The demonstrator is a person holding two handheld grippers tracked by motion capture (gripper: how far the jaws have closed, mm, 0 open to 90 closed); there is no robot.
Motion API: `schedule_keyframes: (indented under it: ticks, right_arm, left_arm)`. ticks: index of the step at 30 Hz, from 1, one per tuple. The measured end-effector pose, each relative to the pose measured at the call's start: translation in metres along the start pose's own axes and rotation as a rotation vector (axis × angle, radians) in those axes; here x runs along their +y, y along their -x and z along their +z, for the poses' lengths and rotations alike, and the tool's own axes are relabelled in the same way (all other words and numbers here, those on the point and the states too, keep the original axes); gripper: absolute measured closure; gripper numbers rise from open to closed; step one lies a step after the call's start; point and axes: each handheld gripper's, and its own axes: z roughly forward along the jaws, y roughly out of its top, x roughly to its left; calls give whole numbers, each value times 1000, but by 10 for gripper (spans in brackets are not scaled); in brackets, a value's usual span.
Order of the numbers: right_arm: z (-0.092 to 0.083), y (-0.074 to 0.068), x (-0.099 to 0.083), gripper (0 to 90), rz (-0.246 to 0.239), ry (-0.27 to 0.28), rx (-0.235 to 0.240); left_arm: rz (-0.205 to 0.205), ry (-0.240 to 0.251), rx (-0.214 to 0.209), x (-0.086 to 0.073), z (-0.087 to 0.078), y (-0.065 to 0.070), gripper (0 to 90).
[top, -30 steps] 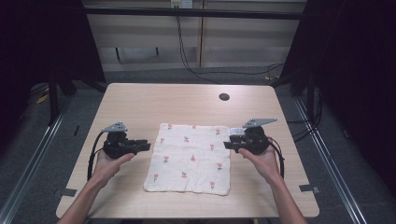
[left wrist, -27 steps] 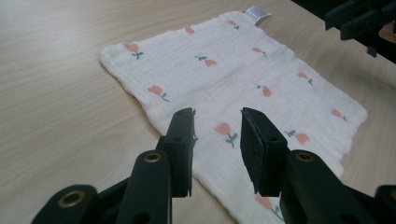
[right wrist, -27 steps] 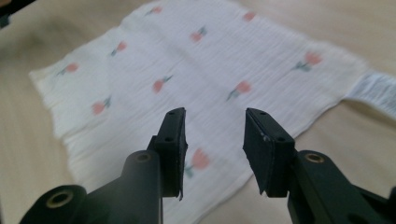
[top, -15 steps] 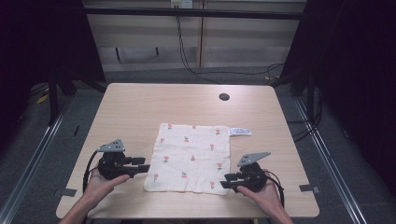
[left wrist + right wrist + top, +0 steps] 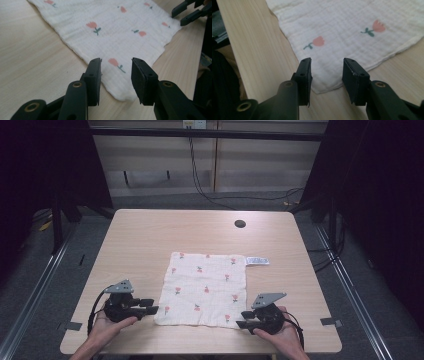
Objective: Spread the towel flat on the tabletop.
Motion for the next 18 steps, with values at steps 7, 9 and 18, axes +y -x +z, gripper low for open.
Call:
schedule_keyframes:
  ticks: [7, 9, 18]
  right_arm:
    - [4, -12, -3, 571, -74, -2, -72]
    - [4, -14, -3, 609, -86, -5, -96]
    - [0, -2, -5, 820, 4, 1, -83]
  left_arm:
    - [40, -43, -13, -2, 6, 3, 584]
    - [60, -67, -28, -4, 9, 7, 581]
    - [134, -113, -41, -13, 17, 21, 566]
